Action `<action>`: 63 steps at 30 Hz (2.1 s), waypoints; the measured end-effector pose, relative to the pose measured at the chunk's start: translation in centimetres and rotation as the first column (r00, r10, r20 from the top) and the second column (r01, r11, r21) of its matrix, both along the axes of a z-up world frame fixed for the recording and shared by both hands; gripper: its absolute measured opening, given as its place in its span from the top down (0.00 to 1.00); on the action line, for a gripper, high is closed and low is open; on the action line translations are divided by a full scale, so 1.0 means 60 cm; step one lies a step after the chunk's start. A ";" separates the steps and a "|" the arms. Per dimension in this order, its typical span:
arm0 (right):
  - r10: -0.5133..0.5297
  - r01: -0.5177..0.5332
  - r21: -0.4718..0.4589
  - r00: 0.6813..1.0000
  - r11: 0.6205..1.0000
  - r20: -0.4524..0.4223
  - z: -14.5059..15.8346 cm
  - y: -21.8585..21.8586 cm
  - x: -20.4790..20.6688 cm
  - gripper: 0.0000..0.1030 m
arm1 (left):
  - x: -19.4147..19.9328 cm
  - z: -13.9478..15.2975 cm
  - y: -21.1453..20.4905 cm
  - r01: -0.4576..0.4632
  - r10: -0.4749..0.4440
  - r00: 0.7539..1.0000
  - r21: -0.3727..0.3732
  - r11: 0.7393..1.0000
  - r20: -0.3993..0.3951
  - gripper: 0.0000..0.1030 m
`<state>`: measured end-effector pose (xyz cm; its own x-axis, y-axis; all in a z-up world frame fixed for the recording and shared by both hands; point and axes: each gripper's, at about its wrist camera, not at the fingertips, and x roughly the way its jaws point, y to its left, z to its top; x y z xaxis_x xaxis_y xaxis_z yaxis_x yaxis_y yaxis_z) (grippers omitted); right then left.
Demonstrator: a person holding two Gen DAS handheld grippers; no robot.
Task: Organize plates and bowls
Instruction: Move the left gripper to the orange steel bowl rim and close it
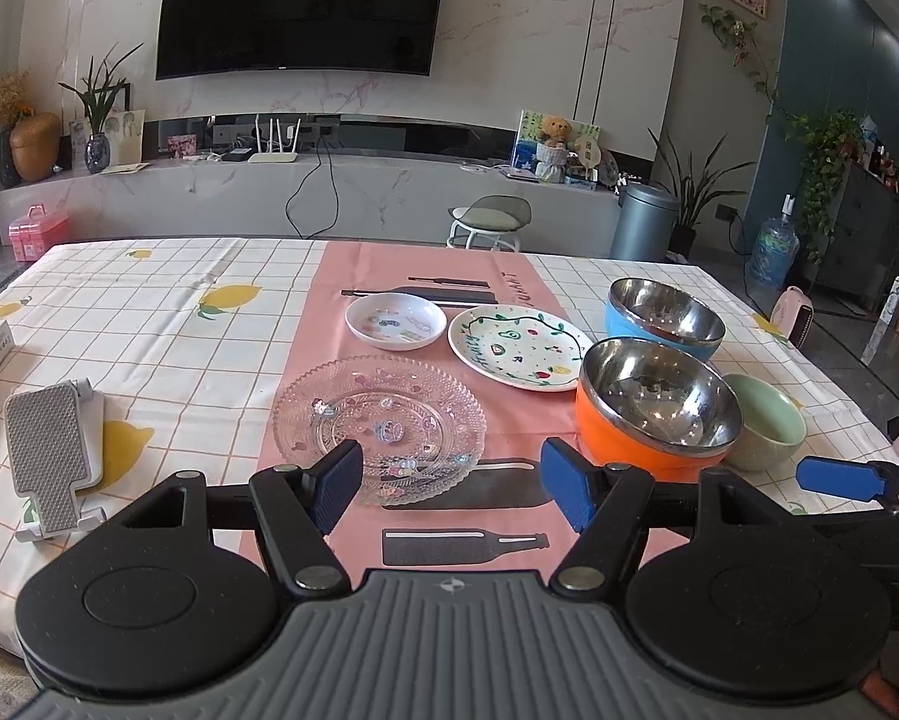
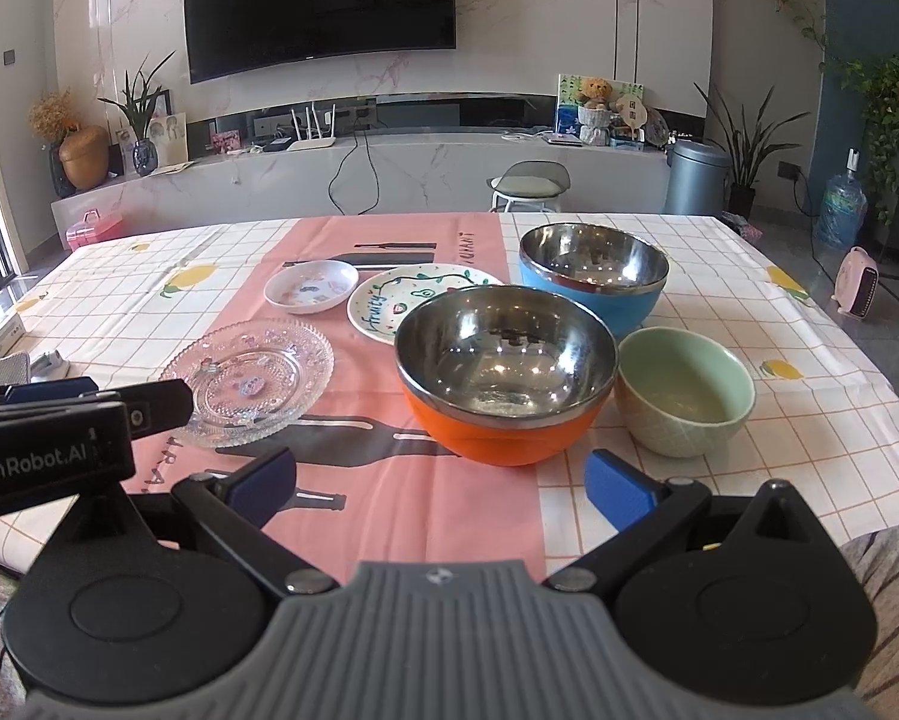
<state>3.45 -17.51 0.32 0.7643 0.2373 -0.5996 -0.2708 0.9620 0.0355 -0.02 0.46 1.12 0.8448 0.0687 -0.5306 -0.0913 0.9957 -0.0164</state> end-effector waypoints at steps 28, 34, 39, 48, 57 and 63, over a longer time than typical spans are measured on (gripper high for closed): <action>-0.084 0.088 0.055 0.994 0.995 -0.073 0.112 -0.209 0.233 0.02 | 0.139 0.081 -0.056 0.069 -0.066 0.997 -0.100 0.993 0.038 0.29; -0.074 0.092 0.091 0.980 0.992 -0.183 0.047 -0.183 0.261 0.05 | 0.175 0.067 -0.067 0.041 -0.046 0.998 -0.117 0.992 -0.037 0.22; -0.013 0.043 0.147 0.980 0.988 -0.201 0.021 -0.179 0.259 0.10 | 0.195 0.051 -0.086 0.057 -0.063 0.995 -0.076 0.995 -0.078 0.21; 0.036 0.018 0.211 0.967 0.977 -0.252 0.012 -0.184 0.255 0.35 | 0.215 0.012 -0.108 0.057 -0.066 0.982 -0.054 0.997 -0.180 0.20; 0.069 0.008 0.290 0.965 0.957 -0.252 0.023 -0.195 0.242 0.41 | 0.243 -0.030 -0.122 0.104 -0.124 0.935 -0.079 0.992 -0.332 0.37; 0.096 -0.015 0.293 0.960 0.956 -0.264 0.024 -0.185 0.235 0.41 | 0.245 -0.048 -0.133 0.119 -0.143 0.911 -0.087 0.989 -0.386 0.63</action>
<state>17.53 -28.63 1.77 0.5621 0.4663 -0.6831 -0.2641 0.8838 0.3861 14.69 -7.50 -1.74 0.5691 -0.0705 -0.8193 0.0285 0.9974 -0.0660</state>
